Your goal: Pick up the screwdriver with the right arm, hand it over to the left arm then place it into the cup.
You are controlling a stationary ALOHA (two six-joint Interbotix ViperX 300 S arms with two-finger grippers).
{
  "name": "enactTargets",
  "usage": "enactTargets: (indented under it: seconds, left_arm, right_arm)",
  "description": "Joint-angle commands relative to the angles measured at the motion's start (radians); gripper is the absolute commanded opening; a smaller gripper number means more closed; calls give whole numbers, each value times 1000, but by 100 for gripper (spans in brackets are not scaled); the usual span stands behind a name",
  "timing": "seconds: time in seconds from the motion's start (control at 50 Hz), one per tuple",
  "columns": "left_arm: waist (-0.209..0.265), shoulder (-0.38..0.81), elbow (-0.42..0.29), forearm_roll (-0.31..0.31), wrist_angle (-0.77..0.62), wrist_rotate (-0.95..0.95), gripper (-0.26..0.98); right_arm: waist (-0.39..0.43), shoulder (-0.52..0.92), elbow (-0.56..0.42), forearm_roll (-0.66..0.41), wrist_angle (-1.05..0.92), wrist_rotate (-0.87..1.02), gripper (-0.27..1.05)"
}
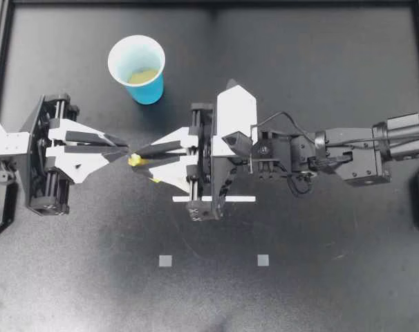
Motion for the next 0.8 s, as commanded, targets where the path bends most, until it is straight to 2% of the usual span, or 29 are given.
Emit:
enactTargets:
  seconds: [0.0, 0.1, 0.34, 0.6, 0.68, 0.78]
  left_arm:
    - [-3, -3, -20, 5, -9, -3, 6]
    - [-3, -5, -14, 5, -9, 0, 6]
    - [9, -9, 0, -11, -2, 60, 6]
    - [153, -5, 32, -178, -5, 284, 6]
    - [219, 0, 35, -215, -6, 342, 6]
    - [288, 11, 31, -229, -12, 379, 6]
  right_arm:
    - [-8, -14, -23, 15, -5, -2, 52]
    - [-9, -25, -14, 32, -5, -8, 66]
    - [-40, -150, 84, 32, -15, -11, 66]
    - [-38, -336, 238, 31, -41, -6, 66]
    - [-38, -373, 273, 31, -61, -5, 66]
    - [-38, -402, 305, 31, -95, -5, 66]
